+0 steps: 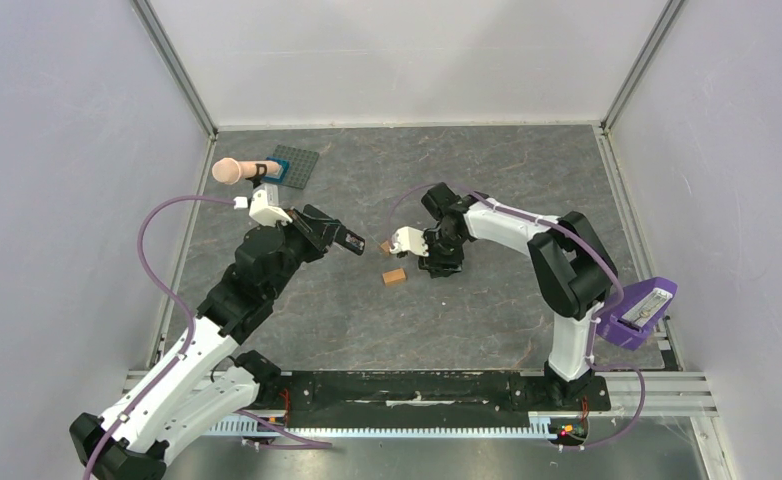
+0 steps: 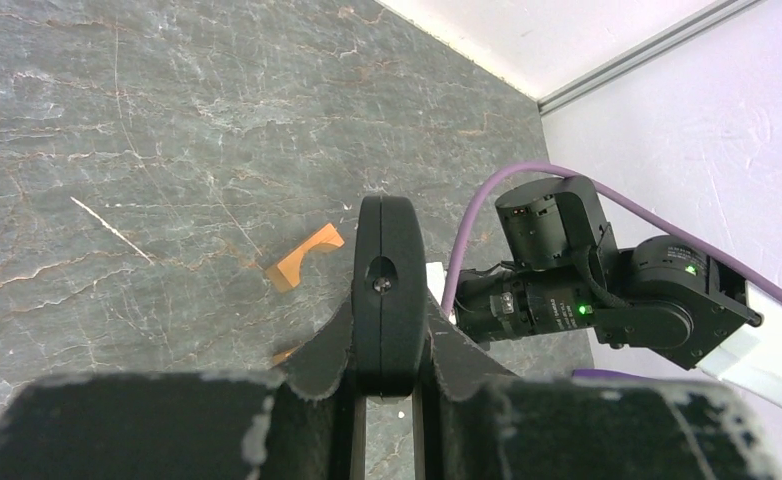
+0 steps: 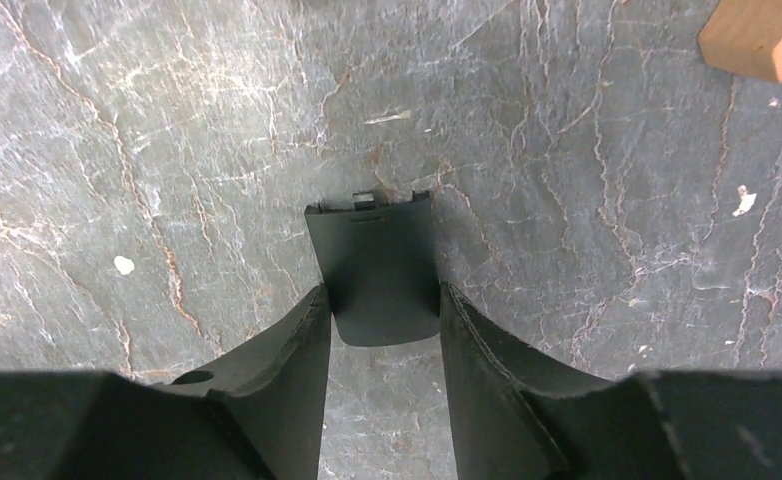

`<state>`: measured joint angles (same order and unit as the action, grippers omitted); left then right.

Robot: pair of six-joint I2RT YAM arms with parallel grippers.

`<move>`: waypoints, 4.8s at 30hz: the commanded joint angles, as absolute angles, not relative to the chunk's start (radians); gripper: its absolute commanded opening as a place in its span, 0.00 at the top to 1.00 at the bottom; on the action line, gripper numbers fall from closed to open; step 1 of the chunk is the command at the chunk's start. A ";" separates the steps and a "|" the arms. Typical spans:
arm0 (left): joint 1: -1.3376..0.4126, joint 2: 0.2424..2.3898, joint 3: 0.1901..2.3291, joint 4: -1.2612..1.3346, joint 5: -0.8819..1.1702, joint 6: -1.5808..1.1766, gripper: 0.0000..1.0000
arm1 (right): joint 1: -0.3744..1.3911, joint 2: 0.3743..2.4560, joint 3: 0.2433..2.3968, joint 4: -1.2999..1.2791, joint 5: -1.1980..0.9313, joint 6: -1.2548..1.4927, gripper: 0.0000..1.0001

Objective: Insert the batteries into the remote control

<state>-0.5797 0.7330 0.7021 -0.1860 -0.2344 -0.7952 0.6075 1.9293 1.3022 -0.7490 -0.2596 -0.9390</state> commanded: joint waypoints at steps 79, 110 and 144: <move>-0.657 1.157 0.464 0.657 0.059 -0.603 0.98 | 0.742 1.445 0.922 -0.054 -0.338 -0.022 0.68; -0.680 1.177 0.481 0.642 0.084 -0.652 0.98 | 0.779 1.484 0.954 -0.061 -0.288 -0.024 0.68; -0.680 1.130 0.552 0.638 0.365 -0.854 0.98 | 0.792 1.498 1.021 -0.105 -0.350 0.061 0.76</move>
